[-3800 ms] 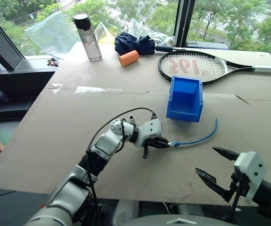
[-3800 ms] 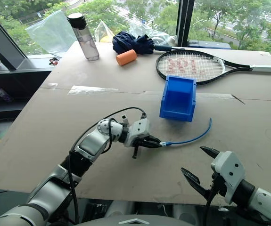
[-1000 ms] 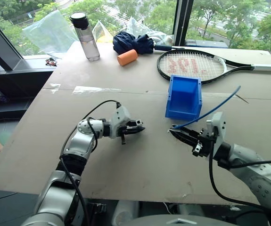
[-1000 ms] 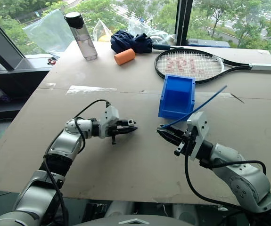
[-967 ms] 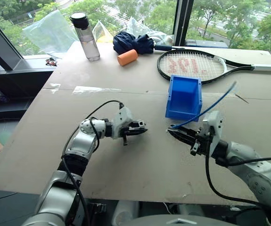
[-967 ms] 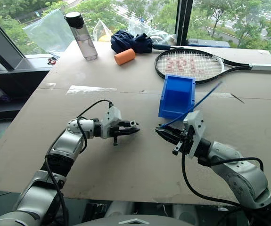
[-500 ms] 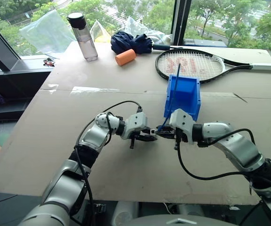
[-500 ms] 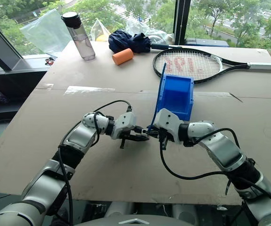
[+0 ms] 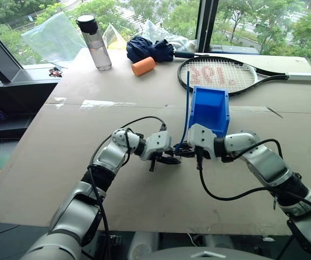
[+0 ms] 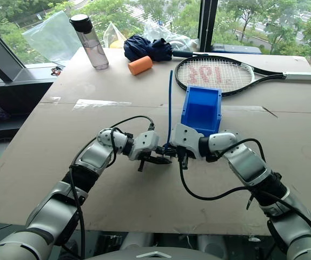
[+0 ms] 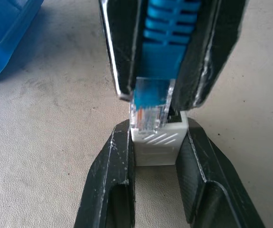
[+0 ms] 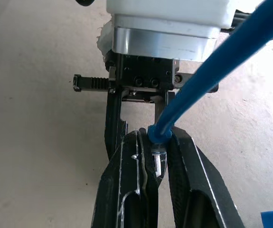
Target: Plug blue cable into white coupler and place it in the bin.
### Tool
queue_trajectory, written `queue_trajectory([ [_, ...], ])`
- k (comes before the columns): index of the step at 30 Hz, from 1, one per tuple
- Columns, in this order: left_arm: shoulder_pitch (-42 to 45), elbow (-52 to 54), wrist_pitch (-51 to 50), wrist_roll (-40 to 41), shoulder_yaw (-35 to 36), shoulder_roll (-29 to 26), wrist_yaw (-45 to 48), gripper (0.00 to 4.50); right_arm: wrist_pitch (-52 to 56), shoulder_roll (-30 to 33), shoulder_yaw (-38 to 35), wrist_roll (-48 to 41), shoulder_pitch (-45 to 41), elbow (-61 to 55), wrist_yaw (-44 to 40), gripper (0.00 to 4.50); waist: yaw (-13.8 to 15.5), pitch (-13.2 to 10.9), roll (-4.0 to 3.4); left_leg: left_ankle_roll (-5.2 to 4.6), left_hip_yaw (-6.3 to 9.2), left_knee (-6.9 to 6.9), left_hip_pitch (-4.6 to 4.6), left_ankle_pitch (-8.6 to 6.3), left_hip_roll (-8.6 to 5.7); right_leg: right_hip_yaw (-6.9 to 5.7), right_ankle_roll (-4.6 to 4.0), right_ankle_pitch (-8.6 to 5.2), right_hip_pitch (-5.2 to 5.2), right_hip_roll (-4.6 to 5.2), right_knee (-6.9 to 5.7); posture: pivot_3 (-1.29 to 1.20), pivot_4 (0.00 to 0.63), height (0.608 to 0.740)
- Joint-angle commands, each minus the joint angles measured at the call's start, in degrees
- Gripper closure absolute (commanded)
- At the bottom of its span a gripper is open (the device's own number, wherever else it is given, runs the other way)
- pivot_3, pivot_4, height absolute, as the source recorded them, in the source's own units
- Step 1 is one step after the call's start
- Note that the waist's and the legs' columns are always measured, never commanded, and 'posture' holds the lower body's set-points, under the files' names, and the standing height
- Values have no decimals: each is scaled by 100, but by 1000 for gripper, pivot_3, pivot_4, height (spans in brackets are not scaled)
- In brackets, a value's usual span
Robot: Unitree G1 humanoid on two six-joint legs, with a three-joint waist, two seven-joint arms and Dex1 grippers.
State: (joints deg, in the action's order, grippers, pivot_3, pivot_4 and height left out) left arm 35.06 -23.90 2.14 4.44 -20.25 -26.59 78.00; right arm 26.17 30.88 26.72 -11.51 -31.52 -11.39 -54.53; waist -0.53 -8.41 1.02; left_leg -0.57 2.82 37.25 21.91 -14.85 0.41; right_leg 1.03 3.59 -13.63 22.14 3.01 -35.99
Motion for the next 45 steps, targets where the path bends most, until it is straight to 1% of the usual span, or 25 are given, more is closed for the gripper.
queue_trajectory([
  [1,95,72,48,25,71,14,4,3932,205,133,41,14,37,-54,-283,4500,2,0,0,0,0,0,0,0,0,0,0,0,0,0,0,0,150,740],
  [21,86,104,13,46,85,32,-33,3932,650,251,-64,-31,-89,-138,-595,4500,15,0,0,0,3,1,1,0,-2,-4,0,0,-2,2,0,0,150,740],
  [26,107,106,16,42,78,57,-40,3932,773,211,176,121,-218,-34,-642,4500,14,0,-1,0,3,1,1,0,-3,-4,0,0,-2,3,0,0,150,740],
  [31,132,159,-13,41,65,90,-53,3932,1068,104,779,444,-567,347,-839,4500,9,2,-1,0,4,2,0,0,-3,-5,0,0,-2,2,-1,0,150,740],
  [33,133,177,-18,39,64,96,-65,3932,1062,60,904,521,-640,468,-904,4500,3,4,0,0,4,2,-3,0,-3,-5,0,0,-4,2,-3,0,150,740],
  [39,114,221,-41,41,64,109,-105,3932,989,-48,1081,708,-640,690,-1083,4500,-7,10,0,0,4,3,-12,0,-2,-5,0,0,-6,2,-15,0,150,740],
  [45,62,298,-63,34,61,157,-175,3932,906,-120,953,736,-490,801,-1075,4500,-9,25,-3,0,5,4,-17,0,-2,-5,0,0,-7,2,-26,0,150,740],
])
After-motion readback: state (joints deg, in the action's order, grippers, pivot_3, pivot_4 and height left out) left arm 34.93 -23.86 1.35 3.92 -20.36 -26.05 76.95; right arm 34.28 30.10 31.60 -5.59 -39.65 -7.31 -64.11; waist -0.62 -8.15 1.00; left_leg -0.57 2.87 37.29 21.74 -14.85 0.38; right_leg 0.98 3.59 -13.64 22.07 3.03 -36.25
